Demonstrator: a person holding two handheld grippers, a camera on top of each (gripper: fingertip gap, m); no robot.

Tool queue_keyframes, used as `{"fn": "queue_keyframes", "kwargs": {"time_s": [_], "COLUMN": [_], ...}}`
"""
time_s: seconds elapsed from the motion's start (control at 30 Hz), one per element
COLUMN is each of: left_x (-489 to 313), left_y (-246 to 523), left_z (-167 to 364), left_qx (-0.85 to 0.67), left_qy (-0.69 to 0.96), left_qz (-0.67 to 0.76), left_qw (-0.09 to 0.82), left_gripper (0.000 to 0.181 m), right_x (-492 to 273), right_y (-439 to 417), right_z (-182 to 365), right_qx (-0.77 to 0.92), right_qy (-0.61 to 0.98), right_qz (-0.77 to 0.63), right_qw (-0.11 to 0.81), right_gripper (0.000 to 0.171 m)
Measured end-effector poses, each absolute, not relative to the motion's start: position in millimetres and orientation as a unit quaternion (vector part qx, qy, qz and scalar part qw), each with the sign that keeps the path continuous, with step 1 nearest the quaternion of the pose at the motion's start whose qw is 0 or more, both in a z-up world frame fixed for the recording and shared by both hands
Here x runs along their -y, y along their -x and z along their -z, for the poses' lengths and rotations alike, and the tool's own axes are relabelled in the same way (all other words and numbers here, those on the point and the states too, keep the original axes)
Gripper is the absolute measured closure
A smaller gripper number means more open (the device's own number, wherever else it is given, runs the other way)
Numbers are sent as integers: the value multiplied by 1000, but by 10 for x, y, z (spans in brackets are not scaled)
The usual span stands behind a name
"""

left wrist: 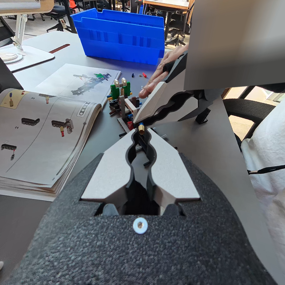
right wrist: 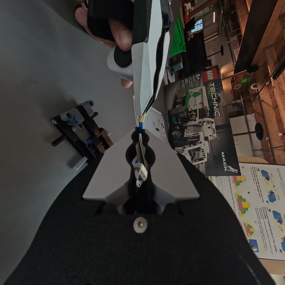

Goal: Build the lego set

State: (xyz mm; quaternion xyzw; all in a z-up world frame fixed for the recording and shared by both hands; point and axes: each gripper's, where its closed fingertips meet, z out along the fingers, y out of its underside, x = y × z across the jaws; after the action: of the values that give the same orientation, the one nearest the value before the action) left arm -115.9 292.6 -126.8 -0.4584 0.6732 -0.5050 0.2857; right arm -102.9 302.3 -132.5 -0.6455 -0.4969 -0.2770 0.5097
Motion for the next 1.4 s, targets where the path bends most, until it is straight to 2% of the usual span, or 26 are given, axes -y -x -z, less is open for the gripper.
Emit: {"fn": "queue_keyframes", "kwargs": {"time_s": [0.23,0.67,1.0,1.4], "left_x": [-2986,-2933,-2917,-2900], "left_y": [1130,1164,1171,1161], "left_z": [1261,1193,1082,1100], "left_qx": [-661,-647,-629,-634], "left_qy": [473,468,455,454], "left_qz": [489,533,558,550], "left_qw": [316,280,295,297], "left_gripper": [176,176,176,176], "right_x": [-3069,-3044,-3040,-3038], "right_y": [1008,1055,1110,1117], "right_z": [1328,1284,1177,1173], "right_qx": [467,470,416,433], "right_qy": [671,654,694,676], "right_qz": [275,273,169,203], "right_qw": [506,526,563,561], "right_gripper": [169,170,169,169]}}
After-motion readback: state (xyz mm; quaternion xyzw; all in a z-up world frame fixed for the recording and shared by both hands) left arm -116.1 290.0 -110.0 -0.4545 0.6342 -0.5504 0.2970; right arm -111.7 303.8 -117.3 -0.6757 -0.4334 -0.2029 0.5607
